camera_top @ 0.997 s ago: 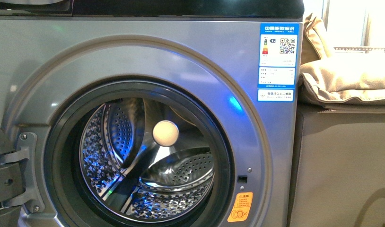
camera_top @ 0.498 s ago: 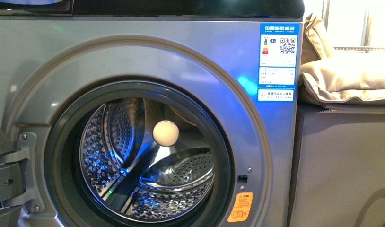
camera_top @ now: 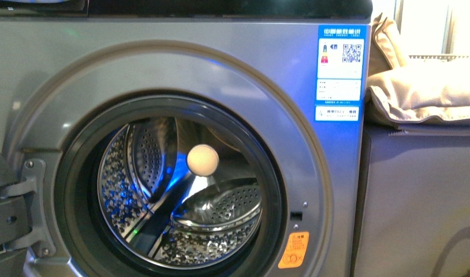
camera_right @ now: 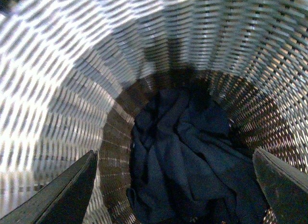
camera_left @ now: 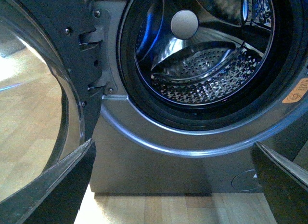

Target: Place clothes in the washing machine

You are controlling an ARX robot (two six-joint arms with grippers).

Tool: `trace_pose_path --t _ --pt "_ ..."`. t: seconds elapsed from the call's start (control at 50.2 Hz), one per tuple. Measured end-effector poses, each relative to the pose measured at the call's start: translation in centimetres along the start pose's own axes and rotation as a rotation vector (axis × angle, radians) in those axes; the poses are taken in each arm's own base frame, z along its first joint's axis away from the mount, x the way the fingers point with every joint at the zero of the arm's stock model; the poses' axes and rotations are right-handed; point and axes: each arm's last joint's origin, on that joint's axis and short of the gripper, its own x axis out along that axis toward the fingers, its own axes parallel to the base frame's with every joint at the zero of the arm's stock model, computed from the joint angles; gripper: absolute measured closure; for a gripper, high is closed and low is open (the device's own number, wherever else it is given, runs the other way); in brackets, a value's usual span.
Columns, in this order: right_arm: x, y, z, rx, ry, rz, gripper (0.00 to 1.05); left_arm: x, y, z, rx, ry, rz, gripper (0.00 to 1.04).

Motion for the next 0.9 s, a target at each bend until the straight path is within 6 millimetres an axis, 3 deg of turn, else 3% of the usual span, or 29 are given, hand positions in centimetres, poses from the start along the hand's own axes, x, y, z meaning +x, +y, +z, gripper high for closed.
trace_pose_path --t 0.339,0.698,0.897 --pt "6.6 -3.7 -3.7 -0.004 0.123 -0.069 0.08 0.0 0.0 0.0 0.0 0.0 0.0 0.07" --pt "12.9 -4.8 -8.0 0.003 0.23 -0.088 0.08 0.0 0.0 0.0 0.0 0.0 0.0 0.07" --pt "17.3 -5.4 -9.1 0.053 0.28 -0.099 0.08 0.0 0.0 0.0 0.0 0.0 0.0 0.07"
